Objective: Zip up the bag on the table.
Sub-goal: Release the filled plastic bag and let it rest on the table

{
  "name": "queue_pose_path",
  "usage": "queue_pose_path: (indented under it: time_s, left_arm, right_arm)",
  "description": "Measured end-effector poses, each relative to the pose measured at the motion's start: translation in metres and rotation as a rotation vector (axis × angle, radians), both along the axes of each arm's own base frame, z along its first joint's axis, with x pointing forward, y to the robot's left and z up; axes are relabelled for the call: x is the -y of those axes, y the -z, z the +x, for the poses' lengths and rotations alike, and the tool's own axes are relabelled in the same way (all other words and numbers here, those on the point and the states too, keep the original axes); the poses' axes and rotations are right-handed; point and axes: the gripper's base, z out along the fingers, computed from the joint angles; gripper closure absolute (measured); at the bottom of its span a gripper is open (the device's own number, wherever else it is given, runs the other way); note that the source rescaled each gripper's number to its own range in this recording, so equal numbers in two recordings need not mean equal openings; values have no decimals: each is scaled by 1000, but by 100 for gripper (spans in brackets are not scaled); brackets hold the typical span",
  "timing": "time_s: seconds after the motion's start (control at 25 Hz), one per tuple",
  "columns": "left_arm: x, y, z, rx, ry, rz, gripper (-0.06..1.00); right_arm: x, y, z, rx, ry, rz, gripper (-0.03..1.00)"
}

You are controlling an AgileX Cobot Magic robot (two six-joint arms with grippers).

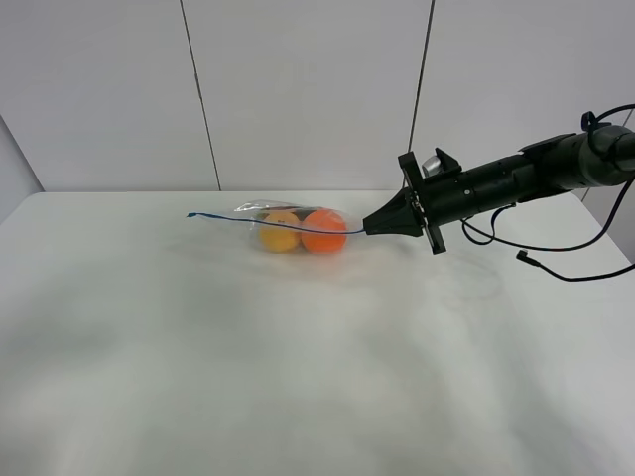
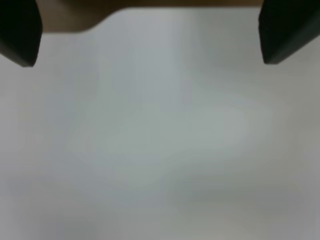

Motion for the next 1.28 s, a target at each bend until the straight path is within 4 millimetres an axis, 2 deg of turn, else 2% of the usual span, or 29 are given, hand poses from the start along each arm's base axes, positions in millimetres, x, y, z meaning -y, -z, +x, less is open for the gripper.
queue_pose_path:
  time_s: [0.44,0.64,0.72,0.76,0.84,0.96,1.04,1.16,1.28]
  left_arm:
    - [2,-3,-22,145,51,7,-5]
    - [2,-4,-38,250,54,11,-5]
    - [2,-4,-40,260,54,11,-5]
    - [2,-4,-41,264,55,12,-5]
    - [2,-4,-41,265,56,11,-5]
    - [2,-4,-41,265,56,11,-5]
    - [2,-4,-41,265,56,11,-5]
    - [2,-4,-41,265,56,11,-5]
    - [2,-4,-41,265,56,11,-5]
  right_arm:
    - [0,0,0,0,0,0,97]
    - [0,0,0,0,-1,-1,97]
    - [0,0,0,-5,0,-3,94]
    - [0,1,-1,-13,0,-7,89]
    - [1,2,-1,-29,-2,-18,73]
    - [2,4,-3,-42,-22,-56,29]
    - [5,3,-2,-35,-56,-121,9]
    - [14,-8,6,-7,-108,-285,0]
    - [31,-30,17,49,-128,-535,-2]
